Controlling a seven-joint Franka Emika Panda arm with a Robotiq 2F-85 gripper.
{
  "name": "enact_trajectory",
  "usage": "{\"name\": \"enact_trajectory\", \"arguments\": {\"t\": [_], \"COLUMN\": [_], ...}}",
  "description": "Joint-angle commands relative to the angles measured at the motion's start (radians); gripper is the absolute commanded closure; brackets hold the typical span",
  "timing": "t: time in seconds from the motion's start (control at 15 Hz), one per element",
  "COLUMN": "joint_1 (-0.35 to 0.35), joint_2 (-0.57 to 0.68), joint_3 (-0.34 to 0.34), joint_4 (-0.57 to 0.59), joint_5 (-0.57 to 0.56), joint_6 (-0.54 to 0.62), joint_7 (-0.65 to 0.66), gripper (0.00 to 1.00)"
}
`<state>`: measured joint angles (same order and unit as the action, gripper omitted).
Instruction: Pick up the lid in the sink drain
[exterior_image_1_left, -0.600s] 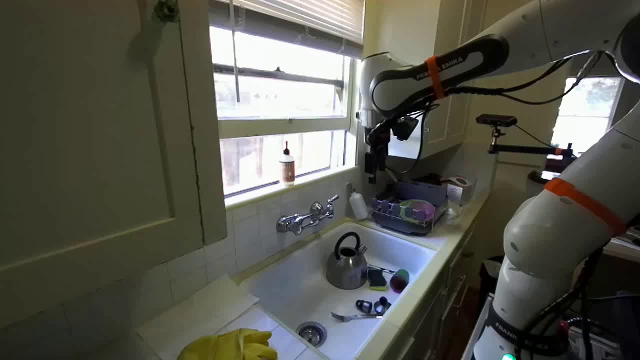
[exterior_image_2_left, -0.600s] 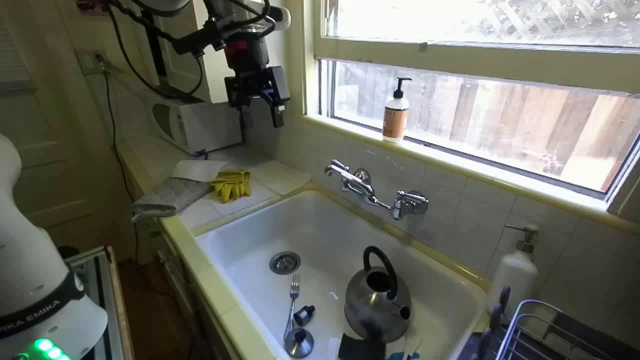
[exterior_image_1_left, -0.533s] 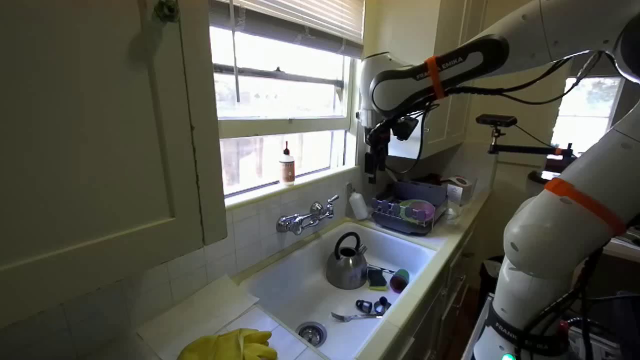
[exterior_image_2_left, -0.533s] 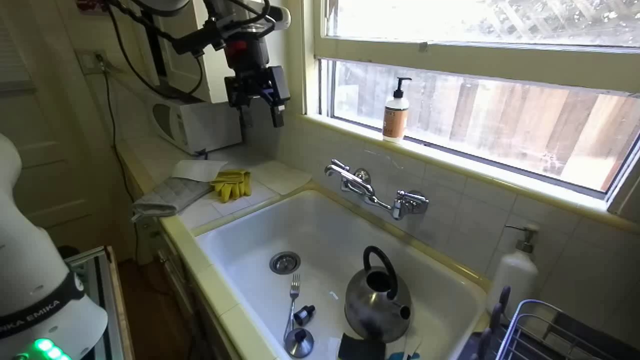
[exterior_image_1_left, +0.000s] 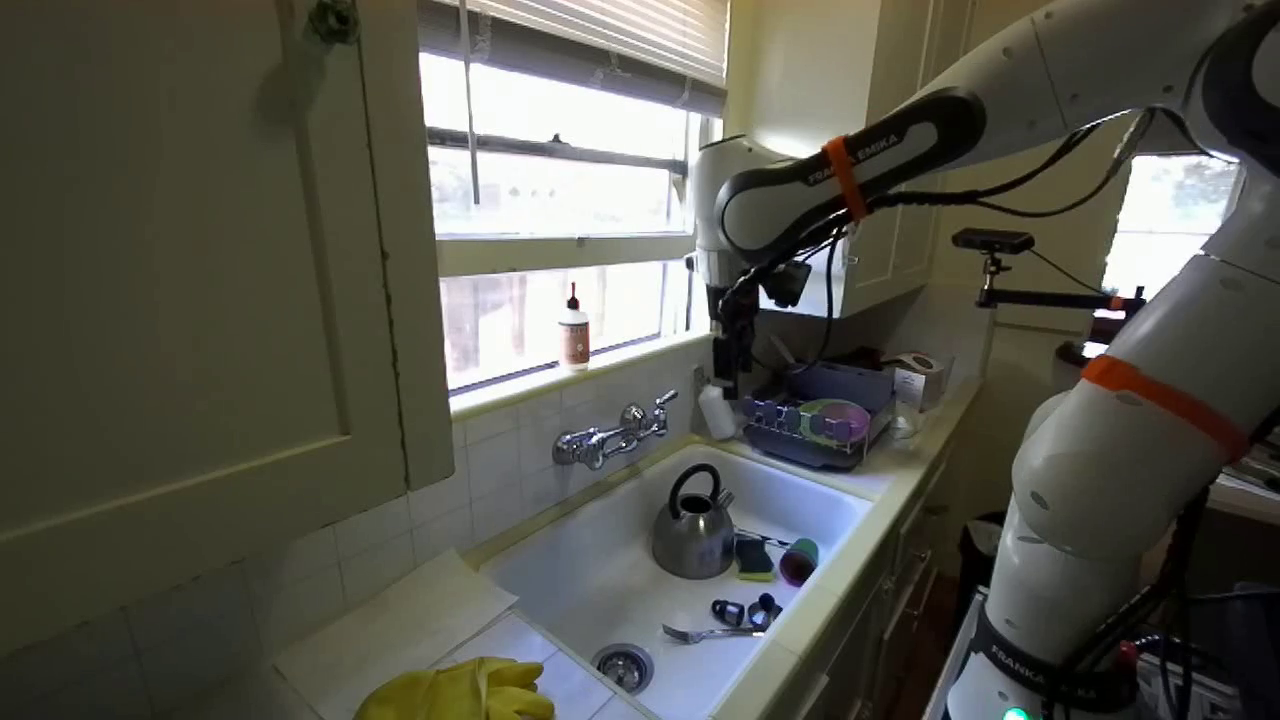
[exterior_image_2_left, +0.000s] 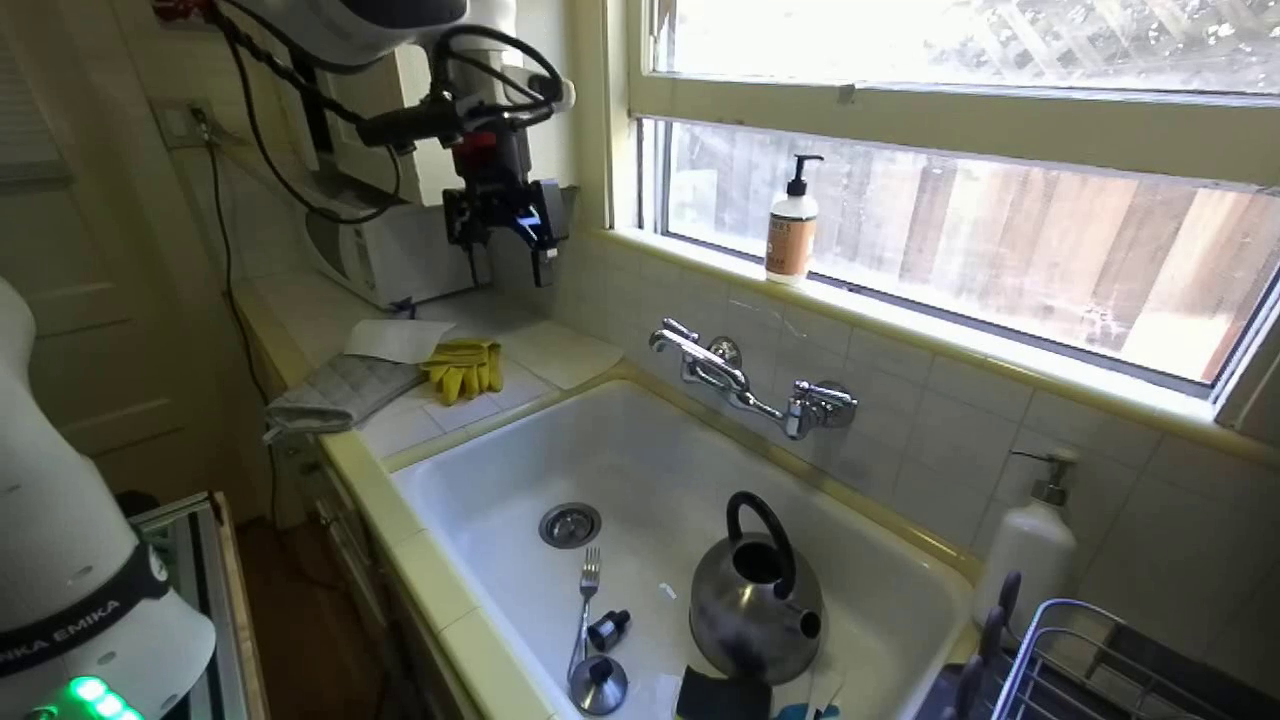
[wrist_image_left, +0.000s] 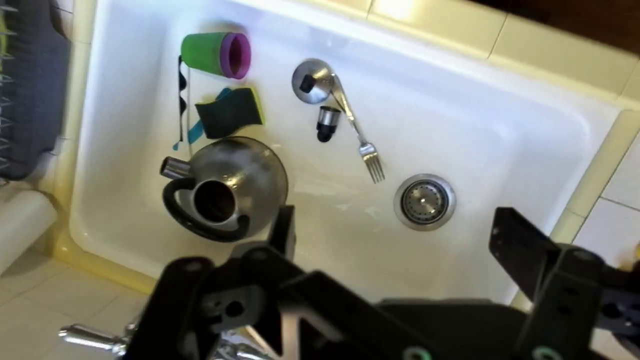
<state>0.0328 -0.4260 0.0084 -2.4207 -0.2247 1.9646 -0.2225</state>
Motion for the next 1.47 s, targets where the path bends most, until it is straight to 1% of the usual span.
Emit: {"name": "enact_trajectory", "arguments": {"t": [0.0, 0.2, 0.4, 0.53, 0.6, 0.67, 0.8, 1.13, 1.27, 1.4], "joint_1": [0.051, 0.055, 0.04, 0.031, 0.027, 0.027, 0.021, 0.022, 0.034, 0.032], "joint_2": [0.139, 0.24, 0.357, 0.446, 0.483, 0.41, 0.448, 0.427, 0.534, 0.604], "joint_3": [-0.001, 0.0, -0.003, -0.004, -0.004, 0.009, 0.01, 0.012, 0.025, 0.042], "joint_4": [-0.034, -0.068, -0.083, -0.074, -0.067, -0.08, -0.072, -0.068, -0.013, 0.004], "joint_5": [0.061, 0.089, 0.117, 0.135, 0.158, 0.119, 0.121, 0.121, 0.152, 0.194], "joint_6": [0.119, 0.247, 0.374, 0.436, 0.457, 0.409, 0.422, 0.422, 0.441, 0.504], "joint_7": [-0.034, -0.043, -0.053, -0.073, -0.11, -0.056, -0.061, -0.061, -0.095, -0.131], "gripper": [0.0, 0.0, 0.0, 0.0, 0.0, 0.0, 0.0, 0.0, 0.0, 0.0]}}
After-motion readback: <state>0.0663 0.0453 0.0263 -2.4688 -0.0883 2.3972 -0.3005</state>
